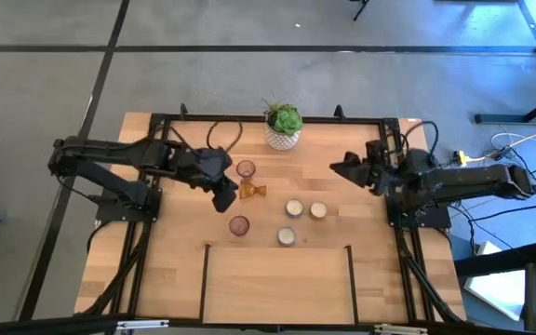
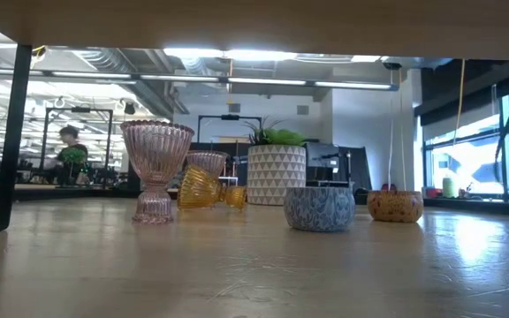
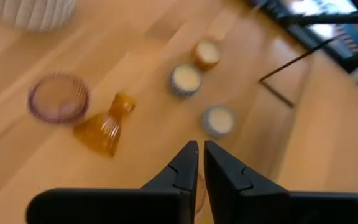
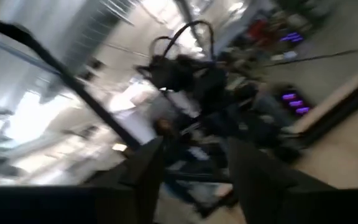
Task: Pick & Place candle stick holders
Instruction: Put the bottom pink candle holder on the shelf
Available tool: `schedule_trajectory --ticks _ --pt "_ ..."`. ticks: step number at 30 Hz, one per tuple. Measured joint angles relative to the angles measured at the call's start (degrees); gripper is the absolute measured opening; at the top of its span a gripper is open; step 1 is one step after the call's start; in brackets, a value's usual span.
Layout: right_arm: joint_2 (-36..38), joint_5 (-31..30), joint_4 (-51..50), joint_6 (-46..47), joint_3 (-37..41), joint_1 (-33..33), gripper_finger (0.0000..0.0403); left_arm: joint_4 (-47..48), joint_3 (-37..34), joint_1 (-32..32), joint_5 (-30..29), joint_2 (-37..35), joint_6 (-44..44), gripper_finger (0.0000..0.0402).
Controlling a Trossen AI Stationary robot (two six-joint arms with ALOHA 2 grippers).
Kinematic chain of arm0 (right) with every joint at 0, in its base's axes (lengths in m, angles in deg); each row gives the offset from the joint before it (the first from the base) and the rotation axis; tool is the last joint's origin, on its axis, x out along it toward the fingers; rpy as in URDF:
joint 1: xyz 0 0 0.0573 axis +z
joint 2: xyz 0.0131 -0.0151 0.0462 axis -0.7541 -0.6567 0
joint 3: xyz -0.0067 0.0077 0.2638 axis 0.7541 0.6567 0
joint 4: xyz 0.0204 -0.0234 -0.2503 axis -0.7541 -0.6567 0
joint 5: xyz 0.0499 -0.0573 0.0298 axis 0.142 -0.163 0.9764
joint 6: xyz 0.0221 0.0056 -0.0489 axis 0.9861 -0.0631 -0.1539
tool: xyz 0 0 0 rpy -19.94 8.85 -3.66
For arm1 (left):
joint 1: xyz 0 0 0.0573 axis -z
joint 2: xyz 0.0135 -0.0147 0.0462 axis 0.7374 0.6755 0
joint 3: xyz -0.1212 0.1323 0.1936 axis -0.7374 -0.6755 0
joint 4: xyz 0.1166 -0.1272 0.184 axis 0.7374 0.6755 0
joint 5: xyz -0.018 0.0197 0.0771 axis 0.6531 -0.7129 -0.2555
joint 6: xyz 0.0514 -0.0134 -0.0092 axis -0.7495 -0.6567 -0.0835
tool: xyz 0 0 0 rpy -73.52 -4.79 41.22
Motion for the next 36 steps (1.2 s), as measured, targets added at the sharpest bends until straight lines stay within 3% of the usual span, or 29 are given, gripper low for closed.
schedule_trajectory --ticks 3,6,12,16,23,28,36 --pt "-2.42 -5.37 -10.39 -7.54 -8.22 0.05 0.0245 -0.06 0.0 0.35 -0.49 1.73 0.74 0.0037" --pt "-4.64 -10.87 -19.14 -9.4 -14.26 -0.54 0.0272 0.41 0.0 0.48 -2.08 3.57 0.83 0.004" --pt "-8.95 -11.39 -37.17 -19.42 -22.81 -0.04 0.028 6.97 0.0 0.45 -2.52 9.73 14.12 0.0042" --pt "-11.0 -10.72 -46.89 -22.09 -25.25 1.19 0.0277 7.16 0.0 0.51 3.31 14.17 21.48 0.0055" --pt "-11.83 -10.61 -49.19 -20.65 -25.27 2.17 0.0277 6.72 0.0 5.91 9.52 19.98 22.02 0.0091" --pt "-11.82 -10.54 -49.11 -20.56 -25.29 2.17 0.0277 8.07 0.0 9.2 5.3 20.87 23.46 0.012" --pt "-11.82 -10.54 -49.07 -20.53 -25.29 2.17 0.0277 7.92 0.0 8.76 2.09 21.1 27.11 0.0151"
